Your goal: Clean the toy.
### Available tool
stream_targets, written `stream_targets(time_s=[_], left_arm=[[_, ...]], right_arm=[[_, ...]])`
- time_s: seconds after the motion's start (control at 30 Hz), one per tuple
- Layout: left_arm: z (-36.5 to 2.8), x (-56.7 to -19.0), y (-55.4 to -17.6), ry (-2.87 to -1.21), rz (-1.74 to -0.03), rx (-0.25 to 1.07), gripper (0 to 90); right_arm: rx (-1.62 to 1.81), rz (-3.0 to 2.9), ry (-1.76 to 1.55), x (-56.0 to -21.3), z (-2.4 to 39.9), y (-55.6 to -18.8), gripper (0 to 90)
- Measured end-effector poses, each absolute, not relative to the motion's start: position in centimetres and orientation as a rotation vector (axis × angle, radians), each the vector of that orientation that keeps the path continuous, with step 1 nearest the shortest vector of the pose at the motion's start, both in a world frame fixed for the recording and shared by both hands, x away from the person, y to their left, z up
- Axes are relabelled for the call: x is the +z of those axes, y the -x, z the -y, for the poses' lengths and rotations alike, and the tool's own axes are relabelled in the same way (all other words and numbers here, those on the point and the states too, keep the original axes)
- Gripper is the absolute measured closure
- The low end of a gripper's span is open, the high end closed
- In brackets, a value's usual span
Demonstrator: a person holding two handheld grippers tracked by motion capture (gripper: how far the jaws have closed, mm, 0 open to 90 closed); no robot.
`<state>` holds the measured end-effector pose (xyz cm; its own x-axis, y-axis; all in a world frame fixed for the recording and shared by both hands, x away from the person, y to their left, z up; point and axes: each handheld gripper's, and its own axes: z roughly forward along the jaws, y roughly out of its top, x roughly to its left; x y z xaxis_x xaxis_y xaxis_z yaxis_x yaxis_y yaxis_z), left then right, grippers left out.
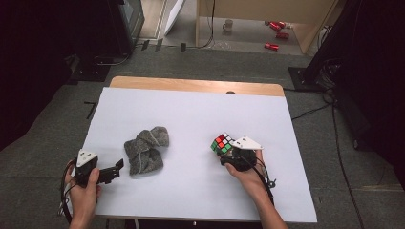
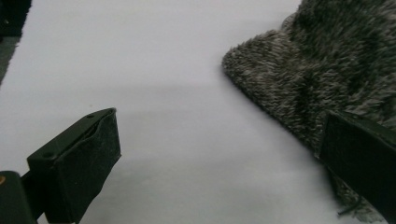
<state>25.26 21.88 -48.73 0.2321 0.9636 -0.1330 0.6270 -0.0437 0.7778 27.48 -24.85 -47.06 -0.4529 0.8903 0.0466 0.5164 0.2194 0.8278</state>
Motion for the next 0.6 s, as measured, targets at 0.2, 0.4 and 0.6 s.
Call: stream_targets(time_s=[0.2,0.4,0.6], left_arm=[[-22.4,-49.0,-25.3,-1.761,-1.504,0.563,0.0],[-22.4,-49.1,-25.3,-1.767,-1.502,0.558,0.0],[-22.4,-49.1,-25.3,-1.769,-1.503,0.557,0.0]], right_arm=[[1.089,-2.089,-1.302,-48.1,24.3,-27.7,34.3],[1.081,-2.102,-1.284,-48.2,24.3,-27.6,34.2],[1.173,-2.110,-1.289,-47.9,25.0,-27.4,14.7]])
